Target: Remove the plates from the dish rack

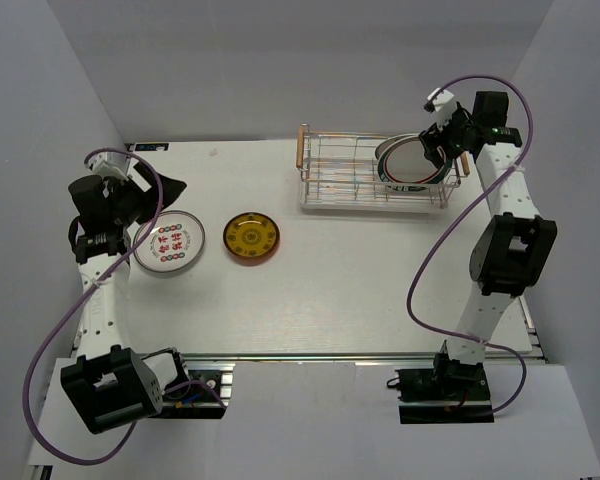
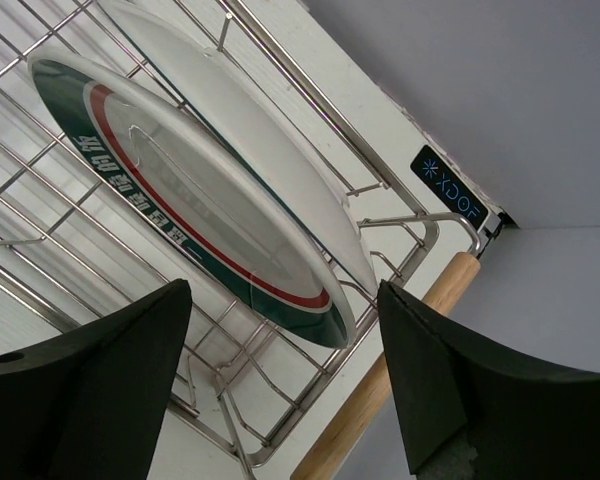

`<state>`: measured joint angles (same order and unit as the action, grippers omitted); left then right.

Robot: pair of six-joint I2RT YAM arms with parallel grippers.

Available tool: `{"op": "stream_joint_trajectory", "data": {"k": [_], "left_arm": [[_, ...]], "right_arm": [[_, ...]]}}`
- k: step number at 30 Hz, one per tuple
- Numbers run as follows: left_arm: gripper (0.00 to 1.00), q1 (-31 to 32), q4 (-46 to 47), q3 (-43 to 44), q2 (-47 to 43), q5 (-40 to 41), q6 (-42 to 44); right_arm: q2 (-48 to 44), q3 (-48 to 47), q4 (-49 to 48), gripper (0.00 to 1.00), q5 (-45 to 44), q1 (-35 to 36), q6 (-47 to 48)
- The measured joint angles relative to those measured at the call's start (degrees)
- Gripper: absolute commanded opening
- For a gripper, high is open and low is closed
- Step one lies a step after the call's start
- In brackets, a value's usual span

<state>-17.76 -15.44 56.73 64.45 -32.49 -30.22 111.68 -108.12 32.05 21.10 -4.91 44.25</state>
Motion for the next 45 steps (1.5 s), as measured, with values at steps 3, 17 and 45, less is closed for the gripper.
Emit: {"op": "stream_joint_trajectory", "data": {"k": [3,17,45], "left_arm": [[0.98,0.0,0.5,0.0,0.1,-0.1,0.2],[0.98,0.0,2.7,-0.3,-0.7,2.2,-0.5],[0.98,0.0,5.2,-3.8,-3.1,3.7,-1.2]], "right_arm": [[0.5,-0.7,0.7,0.71,0.5,0.0,0.2],[3.2,-3.7,1.8,0.48,1.4,-0.5,3.2],[2.2,-3.8,0.5,0.00,-1.6,-0.6,8.9]]}}
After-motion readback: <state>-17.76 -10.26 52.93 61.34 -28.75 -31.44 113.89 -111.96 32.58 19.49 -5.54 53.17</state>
